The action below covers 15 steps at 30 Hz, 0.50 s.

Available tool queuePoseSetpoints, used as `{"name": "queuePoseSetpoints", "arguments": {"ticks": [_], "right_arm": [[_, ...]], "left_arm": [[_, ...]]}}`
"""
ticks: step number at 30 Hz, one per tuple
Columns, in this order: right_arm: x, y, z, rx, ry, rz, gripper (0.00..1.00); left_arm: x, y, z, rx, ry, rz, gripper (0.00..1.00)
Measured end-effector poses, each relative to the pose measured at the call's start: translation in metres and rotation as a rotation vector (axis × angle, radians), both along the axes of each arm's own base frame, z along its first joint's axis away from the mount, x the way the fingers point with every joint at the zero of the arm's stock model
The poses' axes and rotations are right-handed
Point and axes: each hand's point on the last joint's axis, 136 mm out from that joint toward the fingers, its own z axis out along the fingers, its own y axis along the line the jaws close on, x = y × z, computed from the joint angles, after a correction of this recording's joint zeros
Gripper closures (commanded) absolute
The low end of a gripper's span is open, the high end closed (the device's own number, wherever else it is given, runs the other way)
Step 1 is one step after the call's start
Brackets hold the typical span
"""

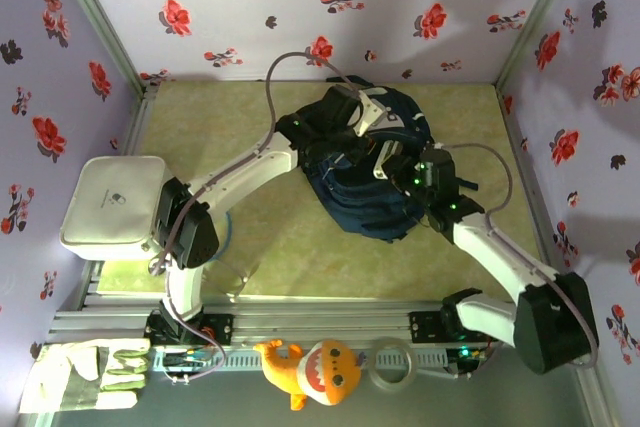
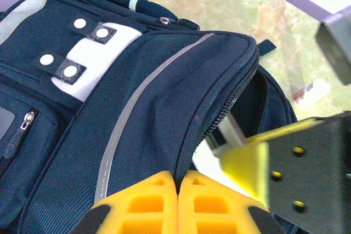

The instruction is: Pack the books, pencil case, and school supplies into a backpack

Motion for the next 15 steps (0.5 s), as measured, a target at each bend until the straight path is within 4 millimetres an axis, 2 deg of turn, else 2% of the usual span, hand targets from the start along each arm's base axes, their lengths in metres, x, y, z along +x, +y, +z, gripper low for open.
{"name": "queuePoseSetpoints", "arguments": {"ticks": [2,7,11,15], "right_arm": [[0.010,0.004,-0.002,0.015,0.009,-0.009,0.69],[0.037,0.012,-0.003,0.029,0.008,-0.032,0.50],[0.050,0.016,0.010,0.049,-0.028,-0.035,0.49],[0.048,0.013,0.016,0.046,-0.043,-0.036,0.55]], "left_arm": [[-0.001,-0.001,0.005,-0.010,0.011,0.003,1.00],[0.000,-0.001,0.017,-0.036,0.021,0.010,1.00],[0.006,0.003,0.017,-0.043,0.043,0.029,1.00],[0.009,0.006,0.019,-0.054,0.058,0.039,1.00]]}}
